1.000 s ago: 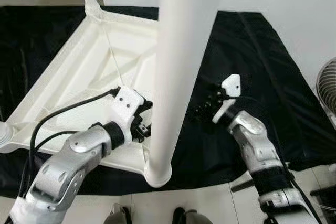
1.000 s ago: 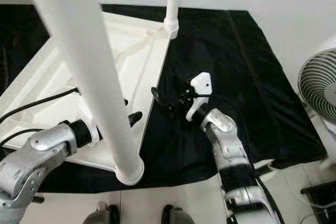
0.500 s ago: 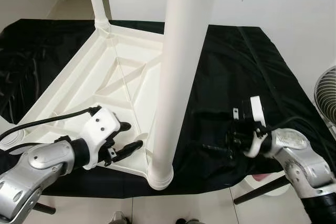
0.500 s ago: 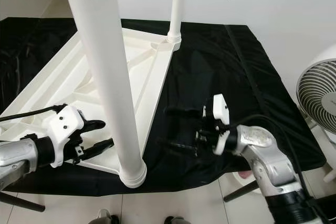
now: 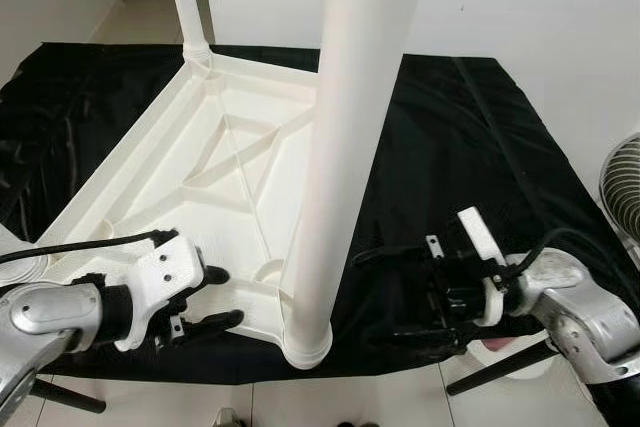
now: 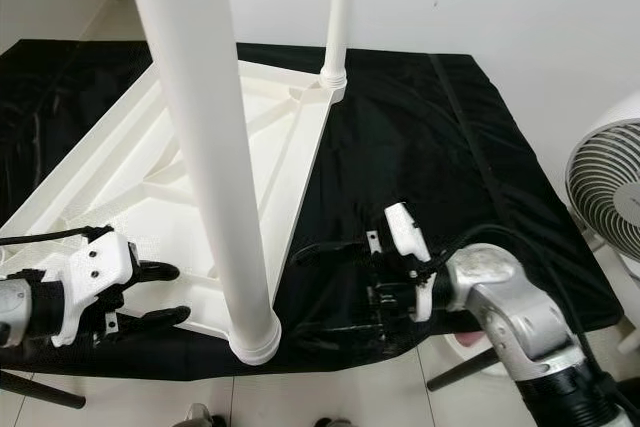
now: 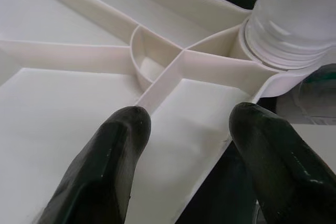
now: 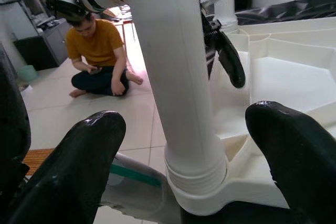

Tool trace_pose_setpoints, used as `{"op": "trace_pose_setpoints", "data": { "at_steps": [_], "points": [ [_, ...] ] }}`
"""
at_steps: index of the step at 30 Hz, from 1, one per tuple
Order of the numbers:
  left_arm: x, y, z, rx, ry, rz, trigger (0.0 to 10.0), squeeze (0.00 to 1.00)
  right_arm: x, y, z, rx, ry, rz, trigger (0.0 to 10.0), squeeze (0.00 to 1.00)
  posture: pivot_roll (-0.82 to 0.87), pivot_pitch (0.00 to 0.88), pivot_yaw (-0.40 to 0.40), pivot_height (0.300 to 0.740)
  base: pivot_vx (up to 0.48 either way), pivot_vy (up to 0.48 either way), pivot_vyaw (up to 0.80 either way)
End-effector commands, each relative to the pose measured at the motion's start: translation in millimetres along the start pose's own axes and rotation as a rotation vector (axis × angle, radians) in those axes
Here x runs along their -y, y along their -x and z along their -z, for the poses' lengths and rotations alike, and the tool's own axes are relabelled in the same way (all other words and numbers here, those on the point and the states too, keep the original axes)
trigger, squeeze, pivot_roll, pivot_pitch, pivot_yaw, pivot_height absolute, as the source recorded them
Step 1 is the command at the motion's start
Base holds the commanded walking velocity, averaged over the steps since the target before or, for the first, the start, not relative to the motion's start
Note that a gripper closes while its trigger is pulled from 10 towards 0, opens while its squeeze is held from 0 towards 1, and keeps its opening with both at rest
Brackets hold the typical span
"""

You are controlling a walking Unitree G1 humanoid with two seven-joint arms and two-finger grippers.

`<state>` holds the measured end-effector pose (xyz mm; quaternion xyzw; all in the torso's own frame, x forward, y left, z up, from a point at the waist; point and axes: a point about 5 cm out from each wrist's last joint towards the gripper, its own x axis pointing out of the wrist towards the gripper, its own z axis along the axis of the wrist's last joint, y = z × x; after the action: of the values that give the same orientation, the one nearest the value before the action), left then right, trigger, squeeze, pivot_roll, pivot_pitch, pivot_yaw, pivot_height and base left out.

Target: Building children table

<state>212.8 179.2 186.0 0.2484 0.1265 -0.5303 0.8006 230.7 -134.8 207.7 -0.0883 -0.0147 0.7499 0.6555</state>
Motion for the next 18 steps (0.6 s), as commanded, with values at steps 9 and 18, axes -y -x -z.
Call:
{"op": "trace_pose_setpoints", "data": {
  "at_steps": [9,18],
  "points": [
    [10.1,1.4,-1.3,-0.001,-0.011,0.043,10.0,0.00,7.5,-19.8,5.2,-0.002,0.016,-0.040,10.0,0.00,0.12,0.159,-0.041,0.740,0.000,0.000,0.00],
    [13.5,3.9,-2.7,0.009,-0.012,0.022,10.0,0.00,7.6,-52.7,14.5,0.063,-0.021,-0.036,10.0,0.00,0.14,0.157,-0.073,0.740,0.000,0.000,0.00]
  ]
}}
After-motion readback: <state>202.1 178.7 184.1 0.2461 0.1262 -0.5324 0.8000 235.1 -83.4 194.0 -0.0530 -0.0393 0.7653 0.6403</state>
